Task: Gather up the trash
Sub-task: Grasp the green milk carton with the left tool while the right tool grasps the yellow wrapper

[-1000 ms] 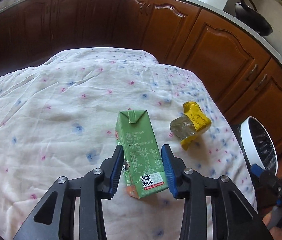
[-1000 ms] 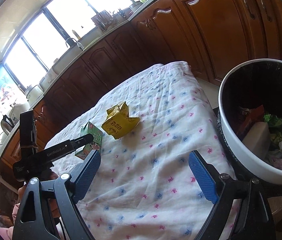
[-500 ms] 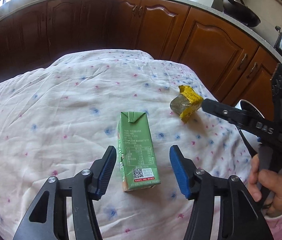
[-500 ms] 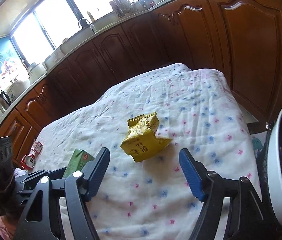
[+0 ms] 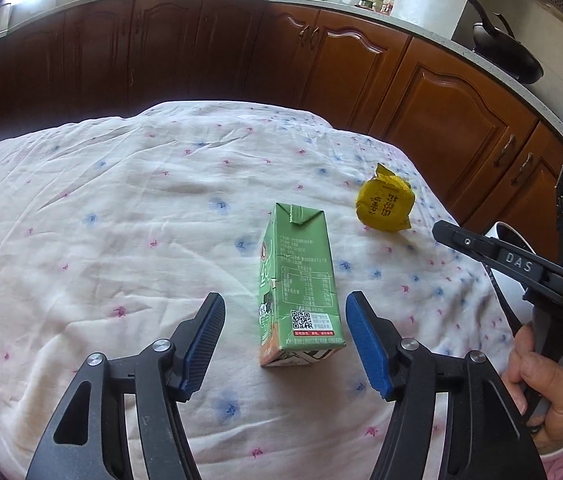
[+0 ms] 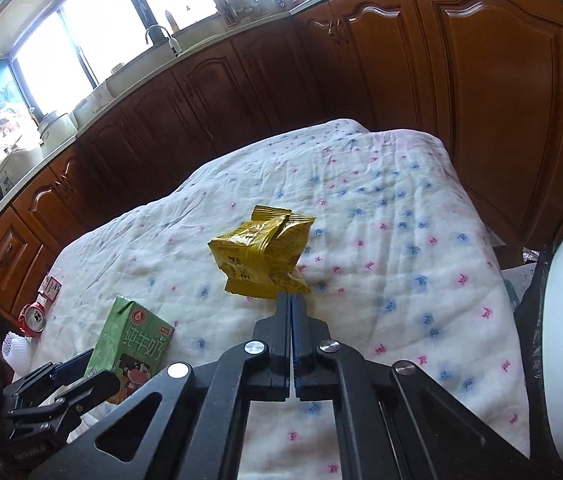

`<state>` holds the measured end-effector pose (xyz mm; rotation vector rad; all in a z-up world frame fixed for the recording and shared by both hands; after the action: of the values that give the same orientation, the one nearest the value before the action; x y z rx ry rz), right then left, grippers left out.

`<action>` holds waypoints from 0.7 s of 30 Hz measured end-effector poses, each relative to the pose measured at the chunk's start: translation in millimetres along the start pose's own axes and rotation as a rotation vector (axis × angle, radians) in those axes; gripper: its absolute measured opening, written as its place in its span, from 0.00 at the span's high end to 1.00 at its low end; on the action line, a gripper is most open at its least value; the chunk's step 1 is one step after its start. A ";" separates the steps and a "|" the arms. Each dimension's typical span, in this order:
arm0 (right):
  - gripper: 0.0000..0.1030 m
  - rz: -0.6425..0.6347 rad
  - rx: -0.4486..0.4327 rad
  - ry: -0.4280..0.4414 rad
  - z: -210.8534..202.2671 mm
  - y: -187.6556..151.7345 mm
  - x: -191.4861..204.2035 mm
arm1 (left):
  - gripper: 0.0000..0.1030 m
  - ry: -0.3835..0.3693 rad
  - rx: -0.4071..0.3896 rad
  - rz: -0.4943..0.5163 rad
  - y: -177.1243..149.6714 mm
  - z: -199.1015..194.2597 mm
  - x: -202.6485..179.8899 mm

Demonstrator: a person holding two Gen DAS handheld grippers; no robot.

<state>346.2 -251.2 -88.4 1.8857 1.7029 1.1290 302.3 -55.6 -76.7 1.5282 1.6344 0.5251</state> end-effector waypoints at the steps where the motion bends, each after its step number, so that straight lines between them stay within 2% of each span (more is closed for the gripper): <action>1: 0.98 -0.003 -0.002 0.004 -2.5 0.7 0.1 | 0.39 0.008 -0.005 0.002 -0.2 1.7 0.3; 2: 0.92 0.004 -0.002 0.023 -3.9 1.8 0.4 | 0.41 0.014 -0.006 0.005 -0.5 4.2 0.2; 3: 0.90 0.018 0.001 0.041 -3.3 3.7 0.6 | 0.41 0.016 -0.002 0.008 -1.0 7.6 0.7; 4: 0.81 0.034 0.005 0.053 -1.7 5.7 0.8 | 0.41 0.017 -0.001 0.010 -1.7 10.0 0.9; 5: 0.64 0.044 0.002 0.060 0.5 7.9 1.9 | 0.46 0.020 0.000 0.012 -2.5 12.6 1.2; 6: 0.56 0.049 -0.004 0.061 3.4 10.2 4.1 | 0.49 0.020 0.008 0.011 -3.1 15.8 2.1; 7: 0.46 0.052 -0.012 0.061 6.7 12.6 6.1 | 0.57 0.016 0.019 0.006 -4.3 19.4 3.0; 8: 0.46 0.057 -0.018 0.069 10.9 14.8 8.6 | 0.66 0.012 0.031 0.001 -4.9 23.1 4.2; 9: 0.46 0.063 -0.014 0.075 16.6 16.5 10.9 | 0.68 0.009 0.043 -0.005 -5.8 26.7 5.7; 15: 0.47 0.122 0.035 0.056 53.7 21.9 9.3 | 0.70 0.006 0.040 -0.007 -4.9 30.7 6.6; 16: 0.57 0.117 0.035 0.048 56.0 21.7 9.4 | 0.70 0.002 0.038 -0.006 -4.8 30.2 6.5; 17: 0.83 0.110 0.034 0.043 56.7 21.4 9.6 | 0.70 -0.003 0.034 -0.006 -4.6 29.8 6.5; 21: 0.87 0.100 0.018 0.039 49.2 20.2 7.7 | 0.71 -0.007 0.028 0.008 -5.3 28.4 6.0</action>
<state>396.0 -236.2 -101.7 1.9922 1.6605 1.1995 321.8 -57.2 -98.7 1.5557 1.6373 0.5023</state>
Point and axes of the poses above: each gripper's, at about its wrist camera, not at the fingertips, and z roughly the way its jaws point, x to its left, y to its top, the point moved 2 cm from there along z, roughly the way its jaws point, and after that the axes turned 11 degrees about -x, right-handed, at the moved point
